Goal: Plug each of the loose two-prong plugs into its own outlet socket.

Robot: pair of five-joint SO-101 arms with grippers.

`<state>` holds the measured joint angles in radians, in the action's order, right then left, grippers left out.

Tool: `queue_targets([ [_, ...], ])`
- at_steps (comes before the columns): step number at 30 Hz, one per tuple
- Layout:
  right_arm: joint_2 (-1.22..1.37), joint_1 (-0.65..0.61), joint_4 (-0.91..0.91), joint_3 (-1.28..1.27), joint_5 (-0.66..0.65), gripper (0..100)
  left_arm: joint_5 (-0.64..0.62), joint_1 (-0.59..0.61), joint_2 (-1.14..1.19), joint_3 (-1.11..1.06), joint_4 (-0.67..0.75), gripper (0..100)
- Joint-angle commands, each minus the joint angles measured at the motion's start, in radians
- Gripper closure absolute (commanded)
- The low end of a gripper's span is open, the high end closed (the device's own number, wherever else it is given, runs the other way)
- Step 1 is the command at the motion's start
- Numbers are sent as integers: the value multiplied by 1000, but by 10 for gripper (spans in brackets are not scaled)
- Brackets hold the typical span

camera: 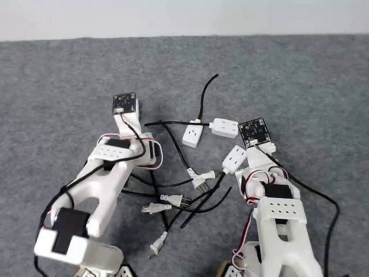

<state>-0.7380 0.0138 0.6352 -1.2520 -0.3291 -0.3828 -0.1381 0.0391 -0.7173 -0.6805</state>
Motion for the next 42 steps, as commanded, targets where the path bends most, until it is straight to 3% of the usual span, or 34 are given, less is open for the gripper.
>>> queue_targets([
  [1,2,-7,-13,8,-12,989,37,-26,74,137,-75,837],
  [8,2,-7,-13,8,-12,989,34,-40,178,271,-184,844],
  [14,2,-7,-18,8,-12,989,106,-80,186,286,-258,941],
  [25,2,-7,-19,8,-12,989,69,-149,-189,-111,-130,832],
  [37,2,-7,-19,8,-12,989,74,-149,-608,-202,-135,786],
  [42,-7,-7,-13,9,-12,989,167,-48,-635,-225,-144,786],
])
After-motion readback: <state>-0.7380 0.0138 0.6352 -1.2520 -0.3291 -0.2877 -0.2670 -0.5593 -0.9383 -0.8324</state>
